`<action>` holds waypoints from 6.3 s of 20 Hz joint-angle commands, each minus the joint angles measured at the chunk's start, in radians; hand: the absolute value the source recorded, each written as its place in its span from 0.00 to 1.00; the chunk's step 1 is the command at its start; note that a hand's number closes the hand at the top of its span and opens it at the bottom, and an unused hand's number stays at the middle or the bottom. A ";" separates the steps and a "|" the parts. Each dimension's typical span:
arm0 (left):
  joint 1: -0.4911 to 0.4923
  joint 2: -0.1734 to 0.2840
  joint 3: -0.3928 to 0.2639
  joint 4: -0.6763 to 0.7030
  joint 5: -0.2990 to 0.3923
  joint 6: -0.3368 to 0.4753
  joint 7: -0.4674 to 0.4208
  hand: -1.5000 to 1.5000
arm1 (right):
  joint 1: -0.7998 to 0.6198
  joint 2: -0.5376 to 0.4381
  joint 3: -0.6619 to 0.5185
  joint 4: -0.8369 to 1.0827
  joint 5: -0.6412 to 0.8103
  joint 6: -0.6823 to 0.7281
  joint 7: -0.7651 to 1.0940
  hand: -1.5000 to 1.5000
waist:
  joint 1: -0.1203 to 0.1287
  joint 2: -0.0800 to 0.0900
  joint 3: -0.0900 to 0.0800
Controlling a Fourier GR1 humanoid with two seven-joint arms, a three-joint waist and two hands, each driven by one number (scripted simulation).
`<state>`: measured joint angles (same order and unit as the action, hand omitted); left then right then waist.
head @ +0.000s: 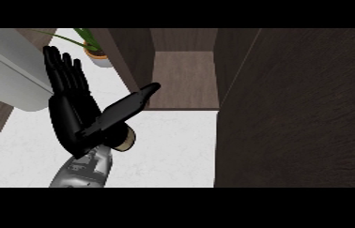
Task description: Pick up the wine, place it into the cabinet and close the cabinet
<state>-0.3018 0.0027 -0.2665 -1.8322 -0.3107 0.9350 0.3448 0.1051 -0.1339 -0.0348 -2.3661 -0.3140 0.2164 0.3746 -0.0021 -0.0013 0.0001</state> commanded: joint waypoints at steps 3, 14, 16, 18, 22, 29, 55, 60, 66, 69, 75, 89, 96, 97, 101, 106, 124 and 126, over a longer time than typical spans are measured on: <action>0.109 -0.001 0.019 -0.052 -0.028 0.002 -0.014 0.00 | -0.016 0.026 0.049 -0.041 0.058 -0.027 0.042 0.00 | 0.002 0.000 0.000; 0.292 0.029 0.047 -0.123 0.074 -0.041 -0.100 0.00 | 0.045 0.046 0.032 -0.048 0.023 0.028 -0.011 0.00 | 0.000 0.000 0.000; 0.312 0.026 0.050 -0.134 0.086 -0.058 -0.103 0.00 | -0.036 0.054 0.066 -0.034 0.076 -0.025 0.054 0.00 | 0.003 0.001 0.000; 0.382 -0.002 0.003 -0.079 0.146 0.003 -0.251 0.00 | -0.020 0.048 0.052 -0.069 0.065 -0.032 0.075 0.00 | 0.002 0.001 -0.001; 0.444 -0.002 -0.044 -0.027 0.244 -0.001 -0.377 0.00 | -0.014 0.068 0.048 0.010 0.080 0.004 -0.013 0.00 | 0.002 0.001 -0.001; 0.497 -0.002 0.056 0.046 0.404 -0.086 -0.529 0.00 | 0.002 0.040 0.025 -0.108 0.029 -0.003 0.095 0.00 | 0.001 0.000 -0.001; 0.408 0.011 0.252 0.535 0.729 -0.414 -0.893 0.00 | -0.013 0.088 0.069 -0.072 0.109 0.002 0.064 0.00 | 0.000 0.001 0.000; 0.380 0.008 0.260 0.613 0.742 -0.429 -0.935 0.00 | 0.043 0.045 -0.052 0.021 0.008 0.110 -0.068 0.00 | -0.001 0.001 0.000; 0.272 -0.003 0.239 0.821 0.837 -0.410 -1.092 0.00 | -0.020 0.048 -0.050 0.003 0.018 0.064 -0.005 0.00 | -0.001 0.001 0.000; 0.256 -0.003 0.262 0.929 0.899 -0.494 -1.179 0.00 | -0.028 0.055 -0.016 -0.028 0.025 0.044 0.050 0.00 | -0.001 0.001 -0.001; 0.221 -0.002 0.269 0.996 0.991 -0.620 -1.230 0.00 | 0.057 0.124 0.090 -0.035 0.155 0.045 -0.033 0.00 | -0.003 0.001 -0.001; 0.100 -0.002 0.327 1.302 1.007 -0.791 -1.382 1.00 | 0.011 0.066 -0.016 -0.029 0.045 0.066 0.011 0.00 | -0.006 0.002 -0.001; 0.071 -0.002 0.309 1.340 1.010 -0.799 -1.395 1.00 | 0.010 0.053 -0.042 -0.053 0.021 0.060 0.042 0.00 | -0.009 0.002 -0.001; 0.017 0.002 0.345 1.389 0.980 -0.810 -1.396 1.00 | -0.066 0.075 0.004 0.061 0.104 0.056 -0.015 0.00 | -0.006 0.005 -0.001; 0.165 0.061 0.233 1.314 0.917 -0.935 -1.350 1.00 | -0.019 0.101 0.033 0.027 0.123 0.049 -0.024 0.00 | -0.002 0.003 -0.001; 0.292 0.153 0.050 1.251 0.789 -1.160 -1.319 1.00 | -0.010 0.071 0.005 -0.029 0.072 0.046 0.041 0.00 | 0.001 -0.001 -0.001; 0.587 0.206 -0.014 0.464 0.821 -1.113 -1.064 1.00 | -0.024 0.108 0.048 0.013 0.137 0.041 -0.001 0.00 | 0.006 0.000 0.000; 0.567 0.215 0.014 0.419 0.838 -1.095 -0.999 1.00 | -0.045 0.087 -0.005 0.055 0.101 0.050 -0.013 0.00 | 0.005 0.001 0.000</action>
<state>0.2377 0.2212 -0.2547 -1.2935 0.5246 -0.1951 -0.7297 0.0599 -0.0537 -0.0380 -2.3494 -0.2269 0.2566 0.3981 0.0045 -0.0018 0.0009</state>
